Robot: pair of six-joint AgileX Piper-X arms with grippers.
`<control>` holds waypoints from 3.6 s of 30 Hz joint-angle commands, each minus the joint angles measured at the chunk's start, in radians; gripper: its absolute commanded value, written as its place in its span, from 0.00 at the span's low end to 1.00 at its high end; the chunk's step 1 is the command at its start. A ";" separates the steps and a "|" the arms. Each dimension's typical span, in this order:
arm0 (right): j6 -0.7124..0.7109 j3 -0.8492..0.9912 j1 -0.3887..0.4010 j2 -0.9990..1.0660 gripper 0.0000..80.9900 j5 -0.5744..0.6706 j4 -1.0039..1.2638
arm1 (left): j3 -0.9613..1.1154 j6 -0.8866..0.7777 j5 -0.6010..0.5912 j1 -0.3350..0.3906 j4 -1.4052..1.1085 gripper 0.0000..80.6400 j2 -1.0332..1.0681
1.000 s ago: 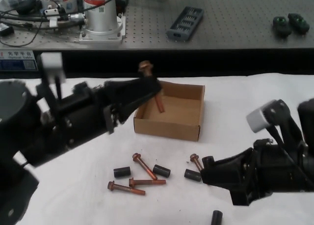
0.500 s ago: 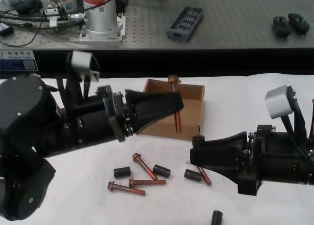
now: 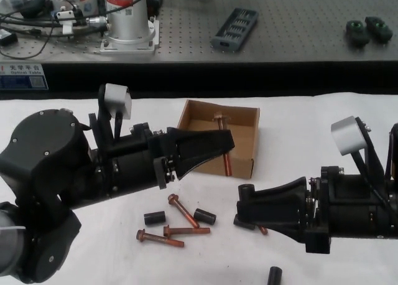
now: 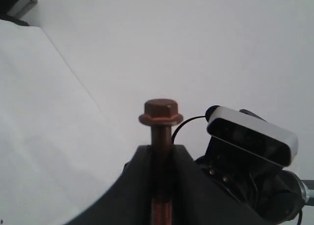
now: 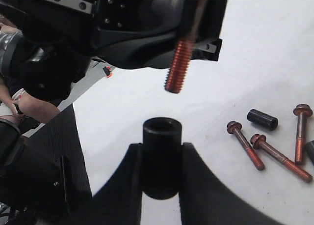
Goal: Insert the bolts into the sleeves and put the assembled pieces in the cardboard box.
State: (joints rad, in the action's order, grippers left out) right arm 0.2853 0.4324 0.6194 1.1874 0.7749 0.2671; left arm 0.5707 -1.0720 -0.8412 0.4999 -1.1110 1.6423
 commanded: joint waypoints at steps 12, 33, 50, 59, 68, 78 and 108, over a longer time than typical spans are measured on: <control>0.014 0.006 0.000 0.009 0.03 0.048 0.016 | 0.012 0.120 -0.032 0.074 -0.011 0.04 -0.003; 0.006 0.006 -0.034 0.009 0.03 0.021 0.016 | 0.012 0.182 -0.032 0.072 0.018 0.04 -0.003; 0.007 0.006 -0.050 0.009 0.03 0.021 0.016 | 0.012 0.203 -0.206 0.068 0.011 0.04 -0.003; 0.014 0.006 -0.050 0.009 0.03 0.021 0.016 | 0.012 0.353 -0.120 0.053 0.006 0.30 -0.003; 0.025 0.012 -0.050 0.009 0.03 0.016 0.016 | 0.012 0.475 0.080 0.008 0.038 0.61 -0.025; 0.042 0.352 -0.145 0.306 0.03 -0.033 -0.082 | 0.012 0.792 0.161 -0.211 0.608 0.54 -0.285; 0.197 1.003 -0.180 0.847 0.51 -0.213 -0.593 | 0.012 0.874 0.388 -0.208 1.295 0.36 -0.708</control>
State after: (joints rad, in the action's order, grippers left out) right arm 0.4775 1.4188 0.4450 2.0526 0.5370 -0.2945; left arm 0.5746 -0.2075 -0.4660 0.2904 0.1843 0.9430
